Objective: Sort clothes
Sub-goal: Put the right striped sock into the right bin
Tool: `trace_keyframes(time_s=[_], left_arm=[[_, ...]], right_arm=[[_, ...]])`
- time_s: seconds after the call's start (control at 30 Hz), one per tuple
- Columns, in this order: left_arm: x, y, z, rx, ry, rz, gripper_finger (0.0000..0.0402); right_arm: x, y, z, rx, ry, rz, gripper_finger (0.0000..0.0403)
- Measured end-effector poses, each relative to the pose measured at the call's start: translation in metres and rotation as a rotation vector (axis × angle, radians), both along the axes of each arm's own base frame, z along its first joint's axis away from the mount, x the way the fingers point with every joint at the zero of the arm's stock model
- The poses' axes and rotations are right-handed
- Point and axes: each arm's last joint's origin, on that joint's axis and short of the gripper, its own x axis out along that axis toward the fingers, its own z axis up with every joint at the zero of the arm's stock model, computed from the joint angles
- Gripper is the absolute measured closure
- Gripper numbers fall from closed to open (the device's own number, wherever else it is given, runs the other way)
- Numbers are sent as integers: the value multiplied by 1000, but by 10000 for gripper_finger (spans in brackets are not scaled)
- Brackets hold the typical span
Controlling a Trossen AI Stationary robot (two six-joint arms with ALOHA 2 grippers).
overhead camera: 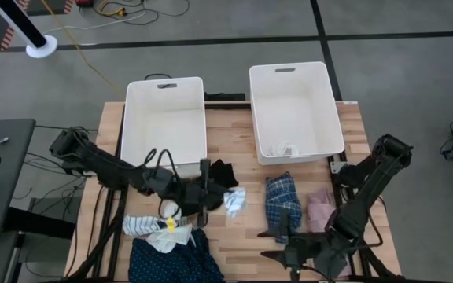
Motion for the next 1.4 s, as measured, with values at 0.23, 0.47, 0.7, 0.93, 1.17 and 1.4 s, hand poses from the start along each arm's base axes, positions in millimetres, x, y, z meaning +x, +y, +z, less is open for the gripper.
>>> trace_keyframes(time_s=[0.23,0.47,0.7,0.93,1.17,1.4], left_arm=[[9,43,11,-44,-118,12,401],[28,82,24,-95,-140,24,401],[77,102,26,-70,-21,56,401],[122,131,15,-68,62,124,401],[159,164,-7,-110,118,180,401],[186,174,-32,-116,312,188,400]], right_arm=[[-22,10,-9,130,83,-33,155],[-33,17,-10,151,92,-9,155],[-33,17,-11,156,99,-17,155],[-29,23,-26,123,130,-28,155],[-21,35,-53,63,176,-36,155],[-22,41,-67,70,204,-56,155]])
